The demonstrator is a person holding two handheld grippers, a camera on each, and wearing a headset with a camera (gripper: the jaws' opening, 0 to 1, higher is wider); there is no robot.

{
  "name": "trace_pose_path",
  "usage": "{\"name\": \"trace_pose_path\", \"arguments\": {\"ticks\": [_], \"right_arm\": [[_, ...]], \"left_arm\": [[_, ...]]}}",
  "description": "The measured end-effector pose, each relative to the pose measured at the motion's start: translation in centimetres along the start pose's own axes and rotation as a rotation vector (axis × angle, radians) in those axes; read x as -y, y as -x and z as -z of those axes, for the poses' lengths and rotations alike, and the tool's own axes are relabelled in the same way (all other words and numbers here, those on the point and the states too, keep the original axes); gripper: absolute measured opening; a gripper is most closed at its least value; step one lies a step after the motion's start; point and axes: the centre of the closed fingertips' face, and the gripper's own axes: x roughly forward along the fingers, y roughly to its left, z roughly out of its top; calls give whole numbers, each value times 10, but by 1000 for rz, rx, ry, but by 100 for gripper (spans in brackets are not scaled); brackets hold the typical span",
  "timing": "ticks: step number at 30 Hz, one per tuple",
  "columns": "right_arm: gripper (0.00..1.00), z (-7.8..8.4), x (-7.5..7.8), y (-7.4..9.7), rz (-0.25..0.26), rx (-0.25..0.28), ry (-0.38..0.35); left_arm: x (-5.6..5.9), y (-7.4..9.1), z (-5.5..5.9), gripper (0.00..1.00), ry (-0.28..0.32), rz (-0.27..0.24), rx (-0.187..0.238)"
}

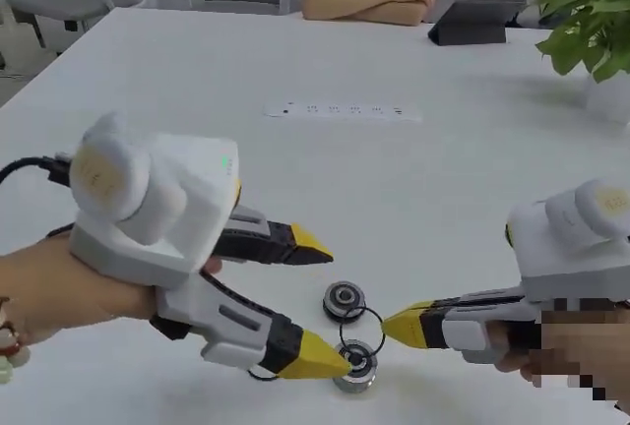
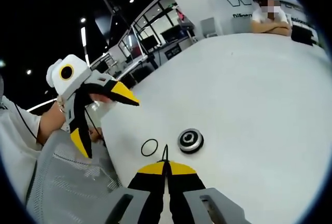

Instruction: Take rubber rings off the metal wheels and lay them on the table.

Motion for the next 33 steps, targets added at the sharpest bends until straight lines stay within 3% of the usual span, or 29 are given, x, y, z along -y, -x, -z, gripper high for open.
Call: {"name": "trace_pose_path", "arguments": {"ticks": [5,13,18,26,33], "right_arm": [[0,-8,0,5,1,32,4],[0,-15,-2,10,2,68,-8],[0,-20,-5,12,-1,88,-8],[0,-23,-7,14,-1,102,-3],[0,-24,-8,15,-3,107,-1]], "left_arm": [[-5,21,-5,63,-6,-41,-3],[-12,56,1,72,14,-137,-5],[-15,80,4,77,43,-212,18],[-13,109,16,83,78,-285,11],[-12,124,26,88,126,-356,39]]}}
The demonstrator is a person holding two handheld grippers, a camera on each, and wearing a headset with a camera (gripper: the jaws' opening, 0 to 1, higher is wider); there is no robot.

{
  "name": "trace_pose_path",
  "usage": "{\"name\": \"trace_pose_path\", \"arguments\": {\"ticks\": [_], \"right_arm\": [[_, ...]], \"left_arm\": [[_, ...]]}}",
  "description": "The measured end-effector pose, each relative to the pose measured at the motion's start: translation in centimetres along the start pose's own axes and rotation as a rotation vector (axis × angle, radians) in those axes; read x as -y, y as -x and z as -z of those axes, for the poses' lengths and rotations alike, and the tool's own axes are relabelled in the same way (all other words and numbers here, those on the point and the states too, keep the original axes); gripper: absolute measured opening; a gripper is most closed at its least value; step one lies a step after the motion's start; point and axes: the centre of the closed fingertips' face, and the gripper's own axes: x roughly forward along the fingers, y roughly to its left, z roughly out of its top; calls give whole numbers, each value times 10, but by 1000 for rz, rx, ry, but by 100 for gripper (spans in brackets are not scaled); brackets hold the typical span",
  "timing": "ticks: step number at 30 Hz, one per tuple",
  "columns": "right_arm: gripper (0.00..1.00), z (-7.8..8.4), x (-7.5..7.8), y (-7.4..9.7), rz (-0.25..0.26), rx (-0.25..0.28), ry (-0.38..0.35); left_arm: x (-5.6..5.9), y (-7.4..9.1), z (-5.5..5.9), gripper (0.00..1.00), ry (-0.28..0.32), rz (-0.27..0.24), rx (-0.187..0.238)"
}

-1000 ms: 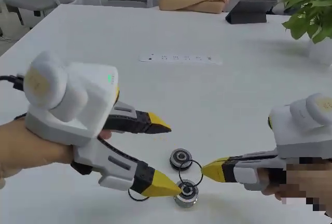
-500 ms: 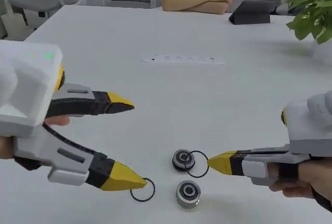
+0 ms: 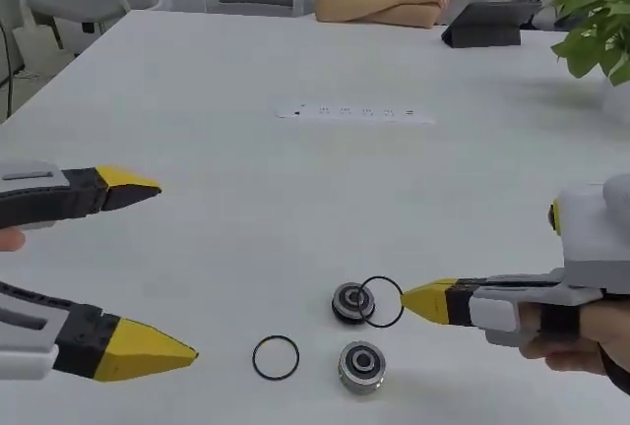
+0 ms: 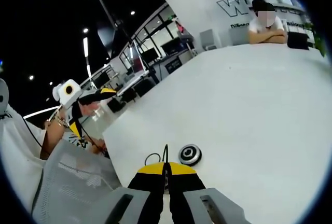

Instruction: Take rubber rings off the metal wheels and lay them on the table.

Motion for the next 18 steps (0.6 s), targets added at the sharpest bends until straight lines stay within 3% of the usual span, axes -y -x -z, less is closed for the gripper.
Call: {"name": "trace_pose_path", "arguments": {"ticks": [12,18], "right_arm": [[0,-6,-1,2,-7,26,-2],[0,-9,0,4,-8,42,-13]], "left_arm": [[11,0,31,90,100,-28,0],[14,-3,38,90,129,-35,-2]]}}
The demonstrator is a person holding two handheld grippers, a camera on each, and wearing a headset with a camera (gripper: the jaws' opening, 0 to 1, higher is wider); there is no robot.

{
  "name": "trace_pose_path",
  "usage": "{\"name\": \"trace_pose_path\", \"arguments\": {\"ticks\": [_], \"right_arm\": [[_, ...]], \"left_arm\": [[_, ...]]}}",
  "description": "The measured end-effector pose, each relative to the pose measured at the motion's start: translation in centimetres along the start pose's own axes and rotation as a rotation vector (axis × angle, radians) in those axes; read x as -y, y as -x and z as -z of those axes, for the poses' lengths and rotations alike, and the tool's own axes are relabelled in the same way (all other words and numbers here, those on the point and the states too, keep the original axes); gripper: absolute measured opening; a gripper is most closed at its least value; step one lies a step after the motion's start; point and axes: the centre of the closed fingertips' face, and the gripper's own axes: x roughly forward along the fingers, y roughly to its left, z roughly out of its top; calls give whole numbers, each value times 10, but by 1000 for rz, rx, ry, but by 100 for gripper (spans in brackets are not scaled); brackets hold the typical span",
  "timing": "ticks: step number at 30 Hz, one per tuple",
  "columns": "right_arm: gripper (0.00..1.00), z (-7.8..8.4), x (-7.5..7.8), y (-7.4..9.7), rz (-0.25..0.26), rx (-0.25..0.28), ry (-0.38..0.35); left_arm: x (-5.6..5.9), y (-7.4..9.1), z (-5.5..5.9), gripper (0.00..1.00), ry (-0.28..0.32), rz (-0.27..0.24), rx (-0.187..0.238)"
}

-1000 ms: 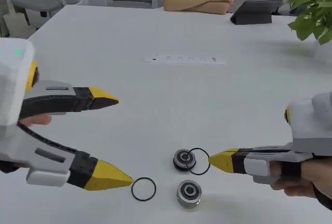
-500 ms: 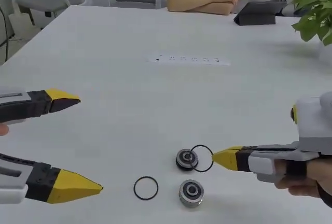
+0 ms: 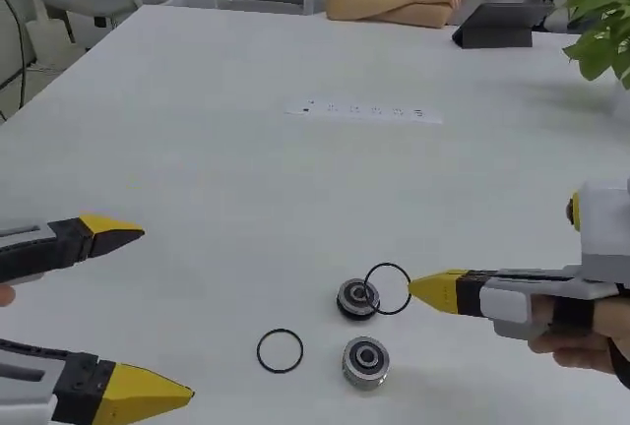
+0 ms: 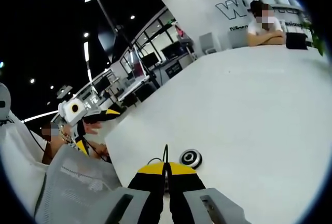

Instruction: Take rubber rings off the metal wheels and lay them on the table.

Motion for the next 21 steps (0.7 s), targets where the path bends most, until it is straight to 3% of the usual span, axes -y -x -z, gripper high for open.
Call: {"name": "trace_pose_path", "arguments": {"ticks": [13,21], "right_arm": [[0,-11,-6,2,-13,42,2],[0,-13,-10,1,-22,47,8]], "left_arm": [[14,-9,15,90,31,15,-25],[20,-13,17,89,49,26,-16]]}}
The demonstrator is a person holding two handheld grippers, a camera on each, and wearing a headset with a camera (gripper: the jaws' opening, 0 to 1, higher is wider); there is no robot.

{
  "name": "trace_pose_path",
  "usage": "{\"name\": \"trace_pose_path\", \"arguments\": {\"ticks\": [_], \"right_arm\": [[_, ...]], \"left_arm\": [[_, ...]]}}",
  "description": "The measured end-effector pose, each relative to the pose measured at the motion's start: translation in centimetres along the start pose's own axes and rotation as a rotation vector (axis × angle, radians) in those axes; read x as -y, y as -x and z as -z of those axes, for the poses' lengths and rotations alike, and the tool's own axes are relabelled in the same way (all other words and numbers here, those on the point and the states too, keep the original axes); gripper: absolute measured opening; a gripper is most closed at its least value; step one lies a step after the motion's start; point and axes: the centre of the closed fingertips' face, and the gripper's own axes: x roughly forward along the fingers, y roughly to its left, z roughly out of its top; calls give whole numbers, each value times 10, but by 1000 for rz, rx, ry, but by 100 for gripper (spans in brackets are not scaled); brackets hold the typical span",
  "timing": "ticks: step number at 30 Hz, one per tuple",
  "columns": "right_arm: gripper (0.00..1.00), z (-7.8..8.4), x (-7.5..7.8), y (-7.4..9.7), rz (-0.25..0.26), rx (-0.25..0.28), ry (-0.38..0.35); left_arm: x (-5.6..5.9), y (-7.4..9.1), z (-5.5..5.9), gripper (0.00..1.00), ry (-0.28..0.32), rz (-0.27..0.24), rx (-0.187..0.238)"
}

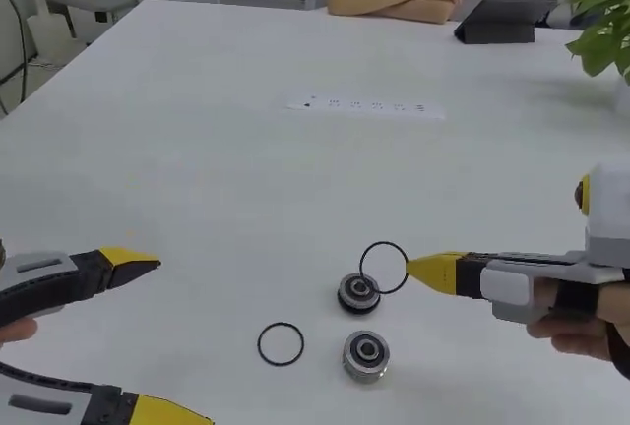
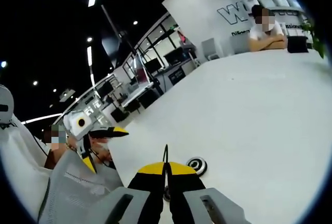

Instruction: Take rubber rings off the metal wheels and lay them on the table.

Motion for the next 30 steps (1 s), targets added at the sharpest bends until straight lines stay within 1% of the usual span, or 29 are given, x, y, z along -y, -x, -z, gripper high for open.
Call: {"name": "trace_pose_path", "arguments": {"ticks": [3,7,13,17,22,25,28,30], "right_arm": [[0,-2,-2,0,-5,10,4],[0,-5,-5,-1,-9,21,13],[0,-5,-9,-2,-23,19,19],[0,-5,-14,-5,-35,14,28],[0,-1,-19,-11,-46,-7,42],[0,4,-23,-16,-51,-37,66],[0,7,-27,-20,-59,-54,84],[0,9,-29,-22,-60,-63,91]], "left_arm": [[1,-2,2,89,2,4,-5],[5,-4,2,89,16,15,0],[9,-7,3,91,25,28,4],[10,-7,4,92,27,30,4],[10,-7,3,94,36,26,17],[11,-8,2,94,45,33,26],[17,-11,4,94,40,54,17],[18,-12,5,94,33,57,10]]}}
